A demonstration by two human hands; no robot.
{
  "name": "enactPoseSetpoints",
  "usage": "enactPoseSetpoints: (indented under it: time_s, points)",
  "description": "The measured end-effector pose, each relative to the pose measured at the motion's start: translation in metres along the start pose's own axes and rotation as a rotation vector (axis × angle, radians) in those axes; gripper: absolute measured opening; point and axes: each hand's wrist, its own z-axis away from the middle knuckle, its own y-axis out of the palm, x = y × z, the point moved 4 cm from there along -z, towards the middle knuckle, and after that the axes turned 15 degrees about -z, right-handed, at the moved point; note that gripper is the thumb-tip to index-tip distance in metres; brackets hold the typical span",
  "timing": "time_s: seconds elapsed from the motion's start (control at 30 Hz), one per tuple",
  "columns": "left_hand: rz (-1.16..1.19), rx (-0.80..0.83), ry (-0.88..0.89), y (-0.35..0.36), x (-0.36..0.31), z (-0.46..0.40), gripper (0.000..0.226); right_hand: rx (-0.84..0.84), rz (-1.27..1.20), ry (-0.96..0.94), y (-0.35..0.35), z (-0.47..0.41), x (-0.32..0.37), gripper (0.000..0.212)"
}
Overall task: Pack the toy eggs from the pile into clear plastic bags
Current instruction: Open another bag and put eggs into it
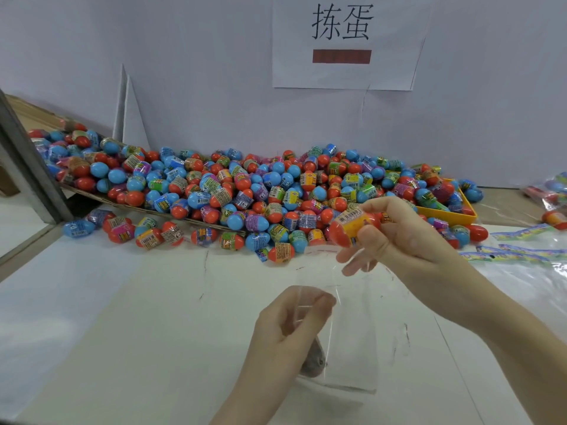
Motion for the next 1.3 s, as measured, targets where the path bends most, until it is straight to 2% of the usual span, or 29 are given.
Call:
enactPoseSetpoints:
  time_s: [0.07,0.17,0.27,0.4,0.5,0.63,0.8,0.93,1.03,1.2,1.3]
  points:
    - [-0.010,-0.013,0.023,0.000,-0.004,-0.002,0.028,0.018,-0.032,-0.007,0.000,0.001,-0.001,0.041]
    - [0.024,-0.061,0.003,-0.002,-0.006,-0.005,0.016,0.042,-0.073,-0.005,0.000,0.002,-0.003,0.042]
    - [0.012,-0.098,-0.035,-0.003,-0.006,-0.006,0.006,-0.038,-0.068,-0.065,-0.006,0.005,0.002,0.037]
    - [0.003,-0.173,-0.071,-0.007,-0.005,-0.006,0.015,-0.150,0.216,-0.298,-0.013,0.015,0.020,0.026]
    - [-0.007,-0.179,-0.068,-0.006,-0.007,-0.006,0.019,-0.141,0.510,-0.449,-0.004,0.023,0.028,0.032]
    - [-0.021,-0.159,-0.047,-0.002,-0.011,-0.003,0.020,-0.176,0.784,-0.518,0.012,0.025,0.029,0.029]
    - [-0.100,-0.156,-0.006,0.000,-0.012,-0.001,0.017,-0.079,0.995,-0.557,0.024,0.022,0.029,0.025]
    - [-0.129,-0.146,0.011,-0.002,-0.012,-0.001,0.023,-0.022,0.986,-0.507,0.026,0.019,0.026,0.034]
    - [-0.110,-0.093,0.027,-0.003,-0.013,0.000,0.014,0.021,0.890,-0.416,0.025,0.016,0.022,0.029]
    - [-0.137,-0.025,0.075,-0.004,-0.016,0.001,0.025,0.122,0.730,-0.254,0.018,0.012,0.008,0.019]
    - [-0.155,0.008,0.077,-0.003,-0.015,0.001,0.023,0.139,0.721,-0.267,0.018,0.012,0.005,0.022]
